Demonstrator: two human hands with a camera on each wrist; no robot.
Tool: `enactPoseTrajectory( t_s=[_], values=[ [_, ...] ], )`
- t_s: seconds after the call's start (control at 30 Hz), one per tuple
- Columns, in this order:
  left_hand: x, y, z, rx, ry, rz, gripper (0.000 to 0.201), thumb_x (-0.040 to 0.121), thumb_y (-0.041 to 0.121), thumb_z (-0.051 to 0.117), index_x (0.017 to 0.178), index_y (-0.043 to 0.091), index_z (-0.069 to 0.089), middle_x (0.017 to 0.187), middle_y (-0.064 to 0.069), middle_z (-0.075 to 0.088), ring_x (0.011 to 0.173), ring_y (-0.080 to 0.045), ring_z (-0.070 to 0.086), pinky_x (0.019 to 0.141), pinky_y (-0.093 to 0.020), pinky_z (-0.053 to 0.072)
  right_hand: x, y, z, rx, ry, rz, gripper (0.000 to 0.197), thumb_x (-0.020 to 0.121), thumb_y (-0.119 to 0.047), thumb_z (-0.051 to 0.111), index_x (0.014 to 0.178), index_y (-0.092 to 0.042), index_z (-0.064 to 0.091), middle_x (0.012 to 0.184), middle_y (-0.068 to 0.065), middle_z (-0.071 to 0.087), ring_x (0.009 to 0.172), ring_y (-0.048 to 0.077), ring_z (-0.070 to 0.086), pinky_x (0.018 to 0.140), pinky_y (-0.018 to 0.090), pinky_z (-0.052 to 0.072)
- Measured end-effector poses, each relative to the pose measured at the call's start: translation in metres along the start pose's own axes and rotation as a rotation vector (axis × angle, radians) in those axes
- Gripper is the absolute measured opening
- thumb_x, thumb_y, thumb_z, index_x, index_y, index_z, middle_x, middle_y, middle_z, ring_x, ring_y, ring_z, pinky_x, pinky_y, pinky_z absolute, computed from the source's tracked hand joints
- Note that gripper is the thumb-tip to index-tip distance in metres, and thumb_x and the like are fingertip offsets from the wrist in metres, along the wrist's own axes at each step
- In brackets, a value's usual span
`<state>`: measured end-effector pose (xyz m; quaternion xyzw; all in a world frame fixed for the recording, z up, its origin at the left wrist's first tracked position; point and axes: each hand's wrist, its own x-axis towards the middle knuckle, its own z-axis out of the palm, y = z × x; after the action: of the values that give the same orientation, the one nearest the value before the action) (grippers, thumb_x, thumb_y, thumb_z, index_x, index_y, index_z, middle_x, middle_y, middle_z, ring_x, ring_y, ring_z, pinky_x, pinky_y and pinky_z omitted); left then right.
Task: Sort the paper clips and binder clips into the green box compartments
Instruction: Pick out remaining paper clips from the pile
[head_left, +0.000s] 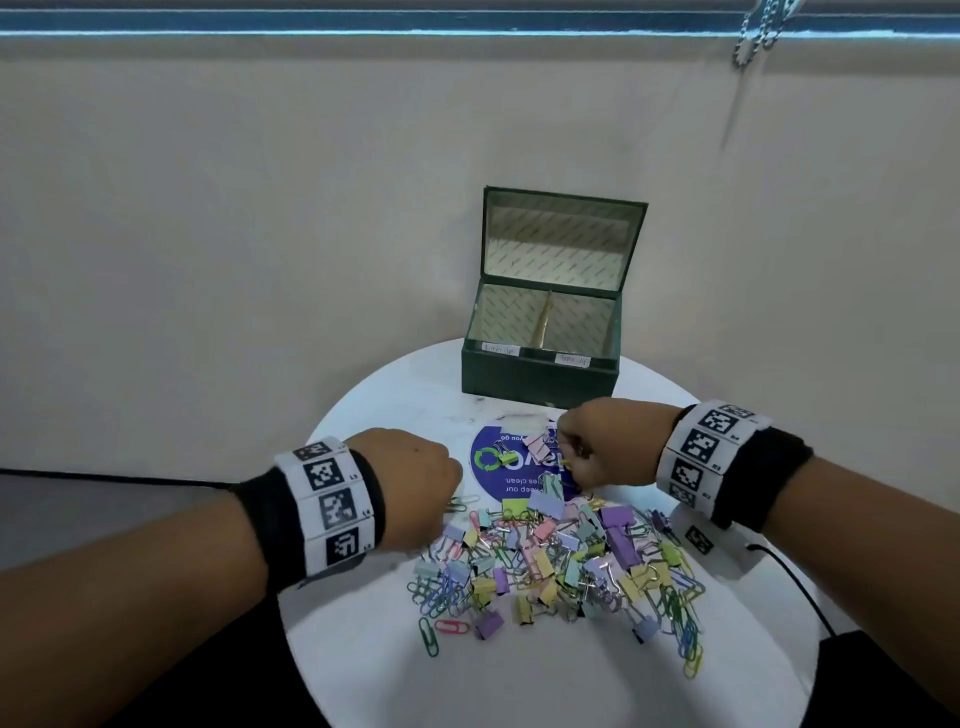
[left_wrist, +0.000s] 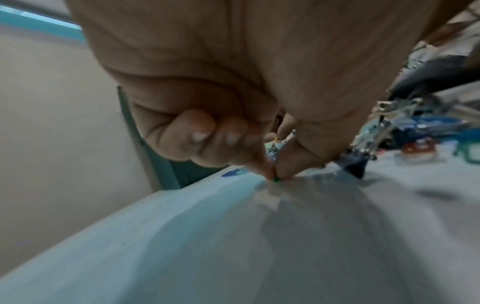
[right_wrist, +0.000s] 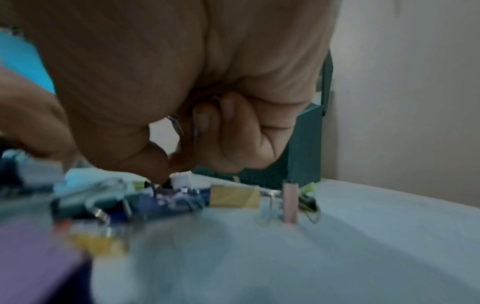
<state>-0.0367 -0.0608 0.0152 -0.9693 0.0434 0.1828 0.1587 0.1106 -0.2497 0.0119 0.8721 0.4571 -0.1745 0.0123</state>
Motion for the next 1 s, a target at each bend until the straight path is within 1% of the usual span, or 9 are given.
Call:
enactPoseTrajectory(
  t_s=[0.1, 0.23, 0.3, 0.4, 0.47, 0.6, 0.7, 0.83, 1.0],
  values=[
    [0.005, -0.014, -0.001, -0.090, -0.036, -0.018, 0.014, 0.084, 0.031, 0.050, 0.078, 0.019, 0.048, 0.076, 0.004, 0.056, 0.067, -0.017, 0.055, 0.065, -0.032, 0.052, 0.002, 0.010, -0.024, 0.156, 0.192, -0.007, 0.012, 0.089, -0.018, 0.059, 0.079, -0.021, 0.054, 0.072, -0.005, 0.056, 0.063, 0.012, 0.047, 0.059, 0.021, 0.040],
    [0.013, -0.035, -0.003, -0.279, 0.022, -0.002, 0.014, 0.084, 0.037, 0.047, 0.081, 0.025, 0.054, 0.083, 0.007, 0.062, 0.079, -0.016, 0.059, 0.076, -0.033, 0.054, 0.016, 0.031, -0.057, 0.356, 0.562, 0.157, 0.013, 0.091, -0.014, 0.058, 0.080, -0.019, 0.053, 0.077, -0.002, 0.057, 0.067, 0.013, 0.051, 0.059, 0.021, 0.039],
    [0.021, -0.040, -0.010, -0.372, 0.102, 0.018, 0.011, 0.086, 0.036, 0.051, 0.078, 0.028, 0.053, 0.080, 0.010, 0.059, 0.078, -0.014, 0.056, 0.075, -0.028, 0.050, 0.025, 0.035, -0.063, 0.422, 0.598, 0.226, 0.007, 0.090, -0.011, 0.058, 0.088, -0.018, 0.058, 0.088, -0.001, 0.062, 0.074, 0.012, 0.056, 0.063, 0.020, 0.043],
    [0.034, -0.042, -0.028, -0.502, 0.213, 0.016, 0.013, 0.090, 0.031, 0.054, 0.078, 0.028, 0.055, 0.071, 0.012, 0.054, 0.067, -0.007, 0.050, 0.061, -0.018, 0.037, 0.031, 0.036, -0.066, 0.478, 0.557, 0.246, 0.031, 0.091, 0.000, 0.057, 0.107, -0.025, 0.062, 0.110, -0.008, 0.062, 0.100, 0.013, 0.059, 0.083, 0.020, 0.045],
    [0.047, -0.040, -0.042, -0.571, 0.271, 0.005, 0.014, 0.093, 0.030, 0.054, 0.083, 0.023, 0.060, 0.072, 0.011, 0.057, 0.067, -0.009, 0.051, 0.059, -0.019, 0.037, 0.027, 0.038, -0.065, 0.517, 0.611, 0.239, 0.041, 0.091, 0.004, 0.054, 0.113, -0.030, 0.063, 0.120, -0.007, 0.061, 0.109, 0.013, 0.058, 0.088, 0.022, 0.044],
    [0.080, -0.031, -0.069, -0.637, 0.370, -0.061, 0.020, 0.100, 0.029, 0.047, 0.090, 0.016, 0.059, 0.089, -0.002, 0.066, 0.078, -0.018, 0.060, 0.066, -0.028, 0.044, 0.005, 0.048, -0.044, 0.524, 0.777, 0.166, 0.033, 0.091, 0.003, 0.053, 0.098, -0.029, 0.061, 0.106, -0.011, 0.065, 0.090, 0.002, 0.062, 0.078, 0.010, 0.045],
    [0.105, -0.017, -0.092, -0.586, 0.407, -0.100, 0.021, 0.102, 0.025, 0.045, 0.098, 0.013, 0.062, 0.098, -0.008, 0.068, 0.088, -0.025, 0.062, 0.079, -0.034, 0.049, -0.014, 0.055, -0.020, 0.417, 0.633, 0.096, 0.029, 0.092, -0.001, 0.056, 0.093, -0.028, 0.066, 0.092, -0.016, 0.064, 0.082, -0.007, 0.058, 0.075, 0.002, 0.041],
    [0.132, 0.001, -0.111, -0.603, 0.437, -0.149, 0.023, 0.100, 0.023, 0.048, 0.113, 0.011, 0.063, 0.114, -0.008, 0.066, 0.098, -0.025, 0.061, 0.080, -0.029, 0.044, -0.027, 0.062, 0.006, 0.294, 0.361, 0.061, 0.025, 0.091, -0.005, 0.058, 0.098, -0.024, 0.073, 0.094, -0.014, 0.068, 0.087, 0.007, 0.062, 0.076, 0.010, 0.043],
    [0.149, 0.016, -0.112, -0.673, 0.403, -0.113, 0.044, 0.100, 0.020, 0.049, 0.143, 0.016, 0.042, 0.135, -0.010, 0.055, 0.114, -0.027, 0.057, 0.088, -0.032, 0.046, -0.024, 0.057, 0.017, 0.310, 0.311, 0.021, 0.022, 0.089, -0.015, 0.062, 0.091, -0.032, 0.077, 0.089, -0.019, 0.069, 0.076, -0.008, 0.056, 0.074, 0.011, 0.039]
  ],
)
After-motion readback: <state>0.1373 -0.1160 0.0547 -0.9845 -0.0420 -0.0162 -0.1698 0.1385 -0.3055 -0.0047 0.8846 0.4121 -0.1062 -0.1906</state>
